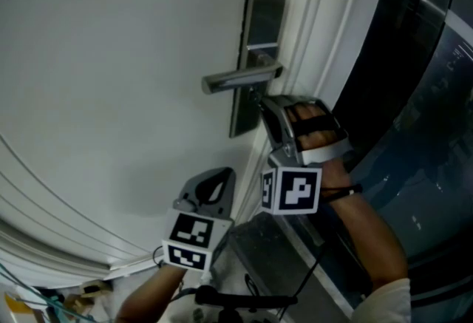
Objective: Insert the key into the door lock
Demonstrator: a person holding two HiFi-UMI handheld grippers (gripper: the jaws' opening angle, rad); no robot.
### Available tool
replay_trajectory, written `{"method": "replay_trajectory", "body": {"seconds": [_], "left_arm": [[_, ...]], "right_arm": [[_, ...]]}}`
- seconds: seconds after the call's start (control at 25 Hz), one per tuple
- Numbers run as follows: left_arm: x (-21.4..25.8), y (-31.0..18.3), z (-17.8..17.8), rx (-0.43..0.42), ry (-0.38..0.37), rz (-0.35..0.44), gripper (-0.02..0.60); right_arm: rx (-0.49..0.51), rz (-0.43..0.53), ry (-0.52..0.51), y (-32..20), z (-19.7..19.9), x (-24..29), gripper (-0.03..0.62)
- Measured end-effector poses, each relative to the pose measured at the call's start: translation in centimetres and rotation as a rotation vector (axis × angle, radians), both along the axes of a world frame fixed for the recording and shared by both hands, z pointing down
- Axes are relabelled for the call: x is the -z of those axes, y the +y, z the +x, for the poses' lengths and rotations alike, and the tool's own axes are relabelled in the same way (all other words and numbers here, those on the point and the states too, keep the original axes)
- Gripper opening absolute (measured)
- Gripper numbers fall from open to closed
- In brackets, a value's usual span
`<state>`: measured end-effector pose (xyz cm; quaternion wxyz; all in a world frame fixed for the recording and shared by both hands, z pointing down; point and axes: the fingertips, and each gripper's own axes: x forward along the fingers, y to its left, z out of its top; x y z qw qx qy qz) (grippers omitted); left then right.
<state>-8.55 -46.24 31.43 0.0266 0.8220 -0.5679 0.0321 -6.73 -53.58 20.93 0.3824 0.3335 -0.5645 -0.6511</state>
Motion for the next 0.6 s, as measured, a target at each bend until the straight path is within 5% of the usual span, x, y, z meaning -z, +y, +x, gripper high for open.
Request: {"method": "replay_trajectory", "body": {"seconds": [0.6], "left_arm": [[-0.3, 0.5, -0.6, 0.022, 0.002, -0.006, 0.012]], "right_arm": [[-0.007, 0.017, -0.012, -1.6, -1.2, 0.1, 0.020]]}}
